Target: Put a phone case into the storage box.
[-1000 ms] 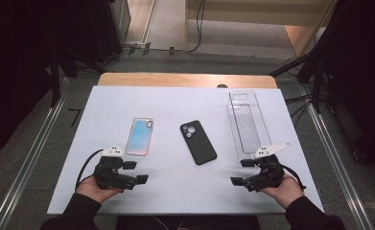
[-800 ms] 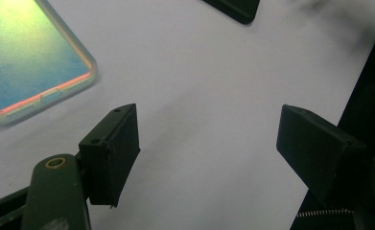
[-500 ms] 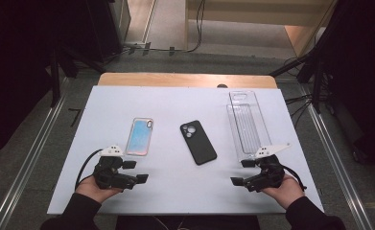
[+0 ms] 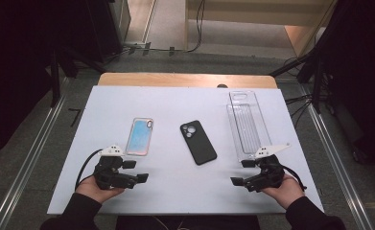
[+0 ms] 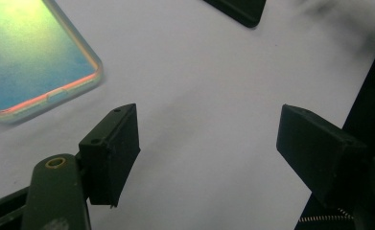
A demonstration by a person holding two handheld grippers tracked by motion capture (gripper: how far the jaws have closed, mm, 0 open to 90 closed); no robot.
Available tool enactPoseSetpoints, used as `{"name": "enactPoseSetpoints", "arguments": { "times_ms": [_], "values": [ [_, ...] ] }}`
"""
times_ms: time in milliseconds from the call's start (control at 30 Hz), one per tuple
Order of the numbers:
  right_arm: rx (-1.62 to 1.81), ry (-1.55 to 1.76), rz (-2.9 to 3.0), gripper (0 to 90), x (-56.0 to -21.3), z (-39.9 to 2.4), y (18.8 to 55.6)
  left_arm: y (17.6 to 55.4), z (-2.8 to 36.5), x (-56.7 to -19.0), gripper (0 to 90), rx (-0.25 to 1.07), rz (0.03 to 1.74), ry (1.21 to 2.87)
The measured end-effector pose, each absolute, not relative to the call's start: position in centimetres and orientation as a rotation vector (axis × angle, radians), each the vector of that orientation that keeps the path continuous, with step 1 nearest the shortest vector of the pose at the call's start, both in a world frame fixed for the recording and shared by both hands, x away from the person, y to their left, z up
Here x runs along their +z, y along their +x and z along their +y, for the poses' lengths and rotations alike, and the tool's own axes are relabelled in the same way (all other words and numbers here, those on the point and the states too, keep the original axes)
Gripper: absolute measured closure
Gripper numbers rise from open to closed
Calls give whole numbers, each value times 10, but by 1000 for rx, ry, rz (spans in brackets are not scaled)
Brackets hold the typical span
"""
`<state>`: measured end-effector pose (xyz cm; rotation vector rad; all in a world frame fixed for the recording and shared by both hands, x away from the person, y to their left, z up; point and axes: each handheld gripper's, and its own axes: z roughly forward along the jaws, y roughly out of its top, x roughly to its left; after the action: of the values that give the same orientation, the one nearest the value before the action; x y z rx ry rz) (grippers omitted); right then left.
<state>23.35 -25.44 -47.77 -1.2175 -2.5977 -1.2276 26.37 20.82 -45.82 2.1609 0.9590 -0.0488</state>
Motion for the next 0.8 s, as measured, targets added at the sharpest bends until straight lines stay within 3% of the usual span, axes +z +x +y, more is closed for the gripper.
{"name": "enactPoseSetpoints", "arguments": {
  "times_ms": [800],
  "values": [
    [-1217,-1241,-2601,118,-478,-256,234,304,205,-443,255,110,1071,2107]
  ]
}}
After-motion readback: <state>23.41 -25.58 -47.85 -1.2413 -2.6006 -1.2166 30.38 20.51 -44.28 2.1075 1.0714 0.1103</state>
